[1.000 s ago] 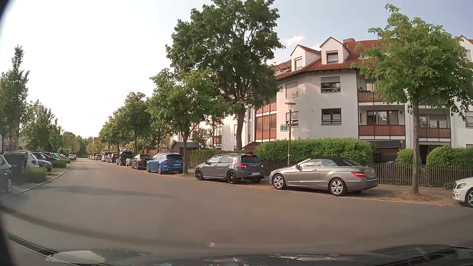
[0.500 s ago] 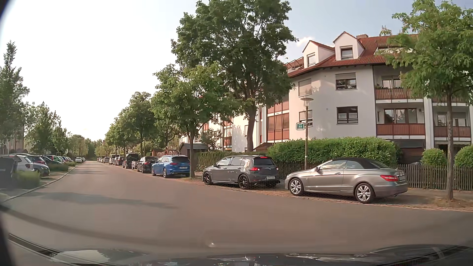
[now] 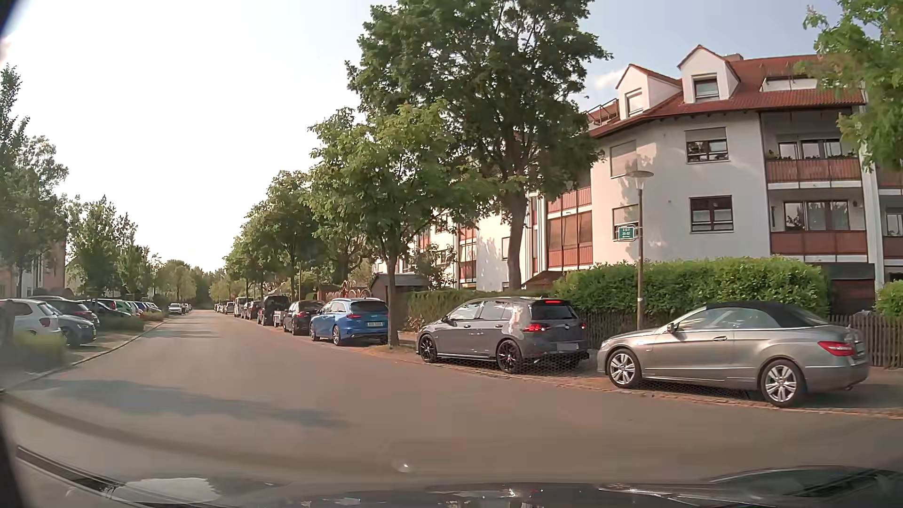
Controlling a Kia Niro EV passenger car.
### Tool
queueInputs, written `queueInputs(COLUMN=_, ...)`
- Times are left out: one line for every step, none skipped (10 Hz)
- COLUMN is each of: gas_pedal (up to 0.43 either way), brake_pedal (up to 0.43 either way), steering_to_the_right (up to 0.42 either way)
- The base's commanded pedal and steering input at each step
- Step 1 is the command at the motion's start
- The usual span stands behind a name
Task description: Follow the waypoints while adhering to traffic rules and regulations
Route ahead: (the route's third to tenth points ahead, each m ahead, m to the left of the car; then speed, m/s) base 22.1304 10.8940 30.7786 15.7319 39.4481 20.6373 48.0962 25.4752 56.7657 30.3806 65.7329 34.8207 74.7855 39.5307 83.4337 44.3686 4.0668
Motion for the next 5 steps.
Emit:
queueInputs(gas_pedal=0.260, brake_pedal=0.012, steering_to_the_right=-0.196)
queueInputs(gas_pedal=0.260, brake_pedal=0.012, steering_to_the_right=-0.207)
queueInputs(gas_pedal=0.260, brake_pedal=0.012, steering_to_the_right=-0.217)
queueInputs(gas_pedal=0.260, brake_pedal=0.012, steering_to_the_right=-0.220)
queueInputs(gas_pedal=0.260, brake_pedal=0.012, steering_to_the_right=-0.220)
